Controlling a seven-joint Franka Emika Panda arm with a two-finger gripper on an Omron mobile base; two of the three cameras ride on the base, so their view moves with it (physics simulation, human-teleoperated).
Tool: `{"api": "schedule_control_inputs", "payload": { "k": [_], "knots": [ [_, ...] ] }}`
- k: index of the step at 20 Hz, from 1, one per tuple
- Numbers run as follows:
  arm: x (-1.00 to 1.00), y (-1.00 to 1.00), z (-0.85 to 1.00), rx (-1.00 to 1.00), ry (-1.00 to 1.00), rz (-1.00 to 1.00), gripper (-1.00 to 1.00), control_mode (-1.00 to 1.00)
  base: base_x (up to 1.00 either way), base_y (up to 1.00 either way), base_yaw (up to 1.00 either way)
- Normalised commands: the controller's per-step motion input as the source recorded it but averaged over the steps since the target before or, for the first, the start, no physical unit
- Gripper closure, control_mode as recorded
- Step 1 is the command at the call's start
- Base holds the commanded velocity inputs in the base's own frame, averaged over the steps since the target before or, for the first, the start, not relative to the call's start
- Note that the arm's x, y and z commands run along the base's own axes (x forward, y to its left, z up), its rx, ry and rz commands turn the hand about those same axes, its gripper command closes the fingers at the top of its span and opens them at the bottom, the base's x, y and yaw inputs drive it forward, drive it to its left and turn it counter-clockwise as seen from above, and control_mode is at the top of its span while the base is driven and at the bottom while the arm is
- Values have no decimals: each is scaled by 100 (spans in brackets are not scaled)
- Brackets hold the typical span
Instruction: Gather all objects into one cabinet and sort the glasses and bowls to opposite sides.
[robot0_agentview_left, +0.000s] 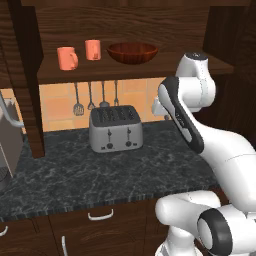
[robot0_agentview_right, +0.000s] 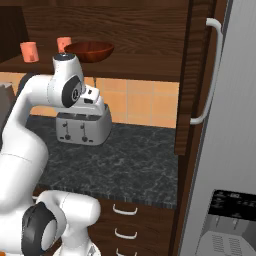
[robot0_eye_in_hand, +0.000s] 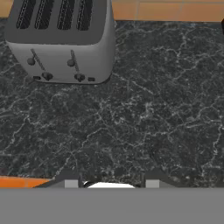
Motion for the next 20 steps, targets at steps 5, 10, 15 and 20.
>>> {"api": "schedule_control_inputs", "payload": {
  "k": [5,10,15,20],
  "knots": [
    [-48,-1,0,0,0,-5,-100,-100,0,0,0],
    [-95,-2,10,0,-3,-17,-100,-100,0,0,0],
    [-96,0,33,-1,-13,-7,-100,-100,0,0,0],
    [-64,0,38,0,-5,0,-100,-100,0,0,0]
  ]
}}
